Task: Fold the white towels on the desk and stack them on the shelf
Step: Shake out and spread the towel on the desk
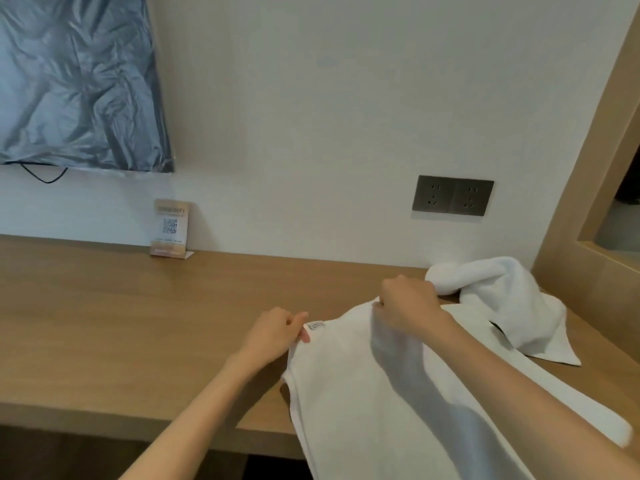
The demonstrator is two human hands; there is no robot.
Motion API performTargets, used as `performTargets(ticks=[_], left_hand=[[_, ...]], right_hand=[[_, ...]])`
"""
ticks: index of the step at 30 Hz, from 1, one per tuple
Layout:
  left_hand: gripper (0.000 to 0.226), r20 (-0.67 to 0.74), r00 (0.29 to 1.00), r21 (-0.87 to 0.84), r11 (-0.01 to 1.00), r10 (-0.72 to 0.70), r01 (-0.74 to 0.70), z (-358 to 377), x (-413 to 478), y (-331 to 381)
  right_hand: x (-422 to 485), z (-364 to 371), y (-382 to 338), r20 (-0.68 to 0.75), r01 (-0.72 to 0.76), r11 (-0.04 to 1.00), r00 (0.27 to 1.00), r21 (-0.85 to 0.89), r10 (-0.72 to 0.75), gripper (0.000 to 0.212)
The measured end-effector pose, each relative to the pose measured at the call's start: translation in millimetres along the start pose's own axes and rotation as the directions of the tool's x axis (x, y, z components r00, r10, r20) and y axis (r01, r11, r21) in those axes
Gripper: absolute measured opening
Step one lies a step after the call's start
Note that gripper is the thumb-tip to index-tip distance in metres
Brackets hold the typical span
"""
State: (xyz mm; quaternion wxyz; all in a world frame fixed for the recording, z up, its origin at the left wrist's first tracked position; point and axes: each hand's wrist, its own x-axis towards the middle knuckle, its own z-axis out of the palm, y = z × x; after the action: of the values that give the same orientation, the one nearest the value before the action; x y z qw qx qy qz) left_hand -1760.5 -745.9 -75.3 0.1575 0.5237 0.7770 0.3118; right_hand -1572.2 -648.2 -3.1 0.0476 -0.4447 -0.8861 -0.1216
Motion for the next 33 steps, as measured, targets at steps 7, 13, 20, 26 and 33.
performTargets(ticks=[7, 13, 20, 26, 33], left_hand=[[0.041, 0.12, 0.985, 0.094, 0.989, -0.127, 0.116, -2, 9, -15], [0.005, 0.366, 0.931, -0.055, 0.998, 0.011, 0.009, -22, 0, -8], [0.04, 0.398, 0.917, -0.446, 0.866, -0.033, 0.225, -13, -18, -6], [0.044, 0.323, 0.939, 0.05, 0.993, -0.114, 0.103, -8, -10, 4], [0.018, 0.072, 0.992, 0.055, 0.993, -0.105, 0.101, -5, -9, 11]], right_hand=[[19, 15, -46, 0.102, 0.178, 0.81, 0.955, 0.558, -0.28, 0.035], [27, 46, -65, 0.241, 0.177, 0.821, 0.904, 0.542, -0.354, 0.042], [21, 50, -51, 0.014, 0.199, 0.763, 0.965, 0.615, -0.263, 0.009], [0, 27, -14, -0.047, 0.231, 0.678, 0.959, 0.697, -0.278, 0.009], [-23, 5, 12, -0.092, 0.233, 0.557, 0.958, 0.797, -0.27, 0.004]])
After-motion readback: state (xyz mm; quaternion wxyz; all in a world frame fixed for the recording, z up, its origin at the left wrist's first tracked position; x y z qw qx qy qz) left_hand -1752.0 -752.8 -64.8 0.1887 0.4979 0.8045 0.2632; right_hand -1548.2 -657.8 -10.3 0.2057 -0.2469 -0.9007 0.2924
